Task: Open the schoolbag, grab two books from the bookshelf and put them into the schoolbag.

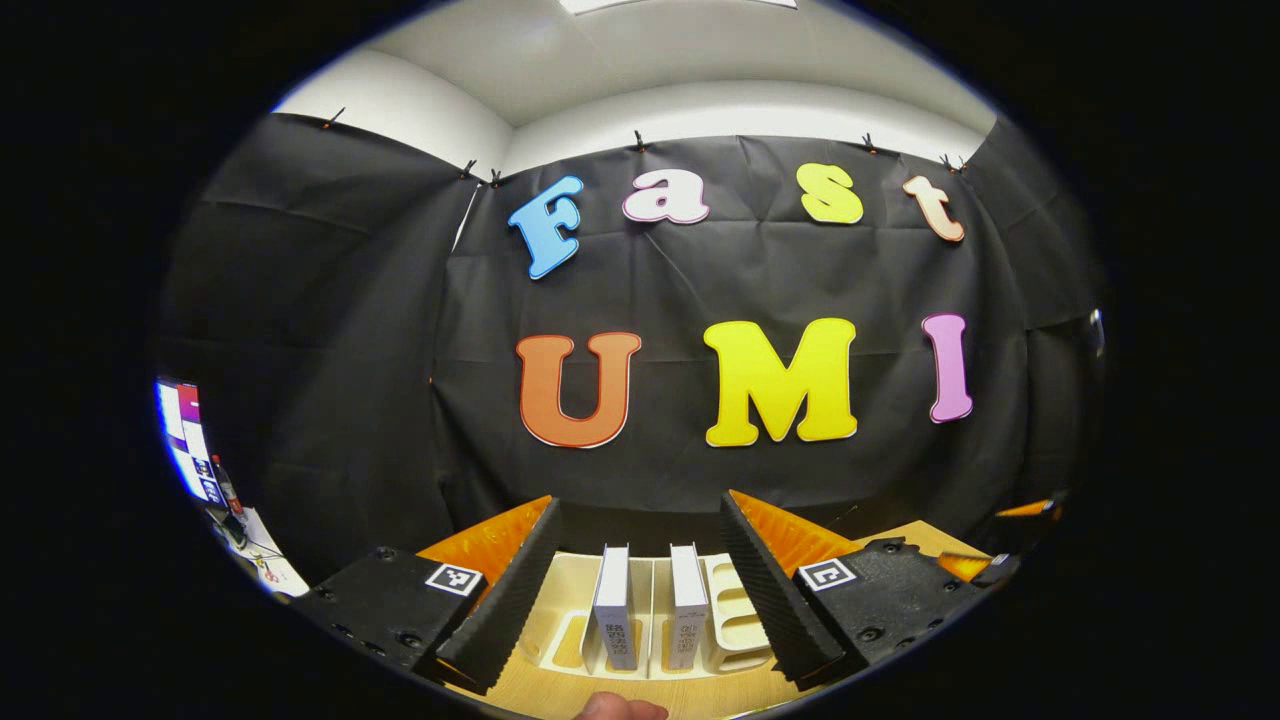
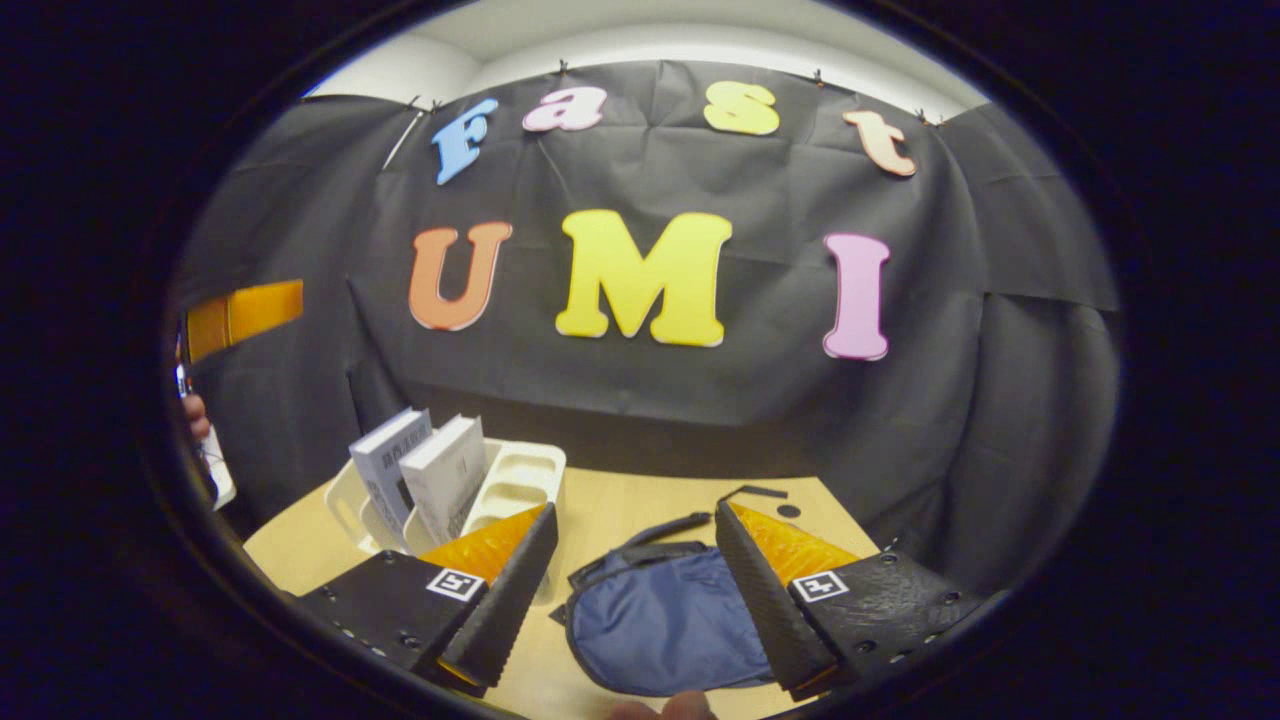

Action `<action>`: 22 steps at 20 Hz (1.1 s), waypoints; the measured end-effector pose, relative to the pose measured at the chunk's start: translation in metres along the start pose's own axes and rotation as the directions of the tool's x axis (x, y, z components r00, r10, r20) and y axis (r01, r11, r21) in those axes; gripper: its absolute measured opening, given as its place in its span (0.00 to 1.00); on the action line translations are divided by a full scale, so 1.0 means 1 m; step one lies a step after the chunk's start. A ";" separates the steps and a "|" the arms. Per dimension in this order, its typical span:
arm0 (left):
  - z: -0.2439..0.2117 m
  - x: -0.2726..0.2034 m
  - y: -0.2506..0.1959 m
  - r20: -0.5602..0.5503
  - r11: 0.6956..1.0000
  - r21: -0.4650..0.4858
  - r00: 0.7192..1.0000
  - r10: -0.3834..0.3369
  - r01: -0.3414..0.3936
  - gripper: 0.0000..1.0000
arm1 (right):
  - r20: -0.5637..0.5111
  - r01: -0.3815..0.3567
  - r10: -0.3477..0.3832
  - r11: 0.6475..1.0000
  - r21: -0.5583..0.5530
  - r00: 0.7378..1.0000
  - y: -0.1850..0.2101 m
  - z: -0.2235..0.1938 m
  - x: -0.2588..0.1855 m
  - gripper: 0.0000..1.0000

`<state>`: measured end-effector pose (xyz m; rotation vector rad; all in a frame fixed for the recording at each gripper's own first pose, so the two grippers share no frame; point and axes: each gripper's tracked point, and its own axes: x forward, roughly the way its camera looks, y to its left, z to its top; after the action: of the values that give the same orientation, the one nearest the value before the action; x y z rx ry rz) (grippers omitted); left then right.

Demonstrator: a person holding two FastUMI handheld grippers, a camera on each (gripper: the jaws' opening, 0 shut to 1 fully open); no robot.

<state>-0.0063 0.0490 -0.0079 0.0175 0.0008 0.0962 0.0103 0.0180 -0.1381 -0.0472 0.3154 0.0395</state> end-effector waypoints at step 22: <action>-0.004 -0.032 0.060 -0.035 0.990 0.060 0.991 0.132 -0.130 0.98 | -0.553 0.034 -0.125 0.985 -0.171 0.824 0.040 -0.246 0.100 0.96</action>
<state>-0.0441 0.1054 -0.0112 0.0738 0.0413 0.2279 0.0276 0.0484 -0.4043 -0.2298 0.9069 -0.0362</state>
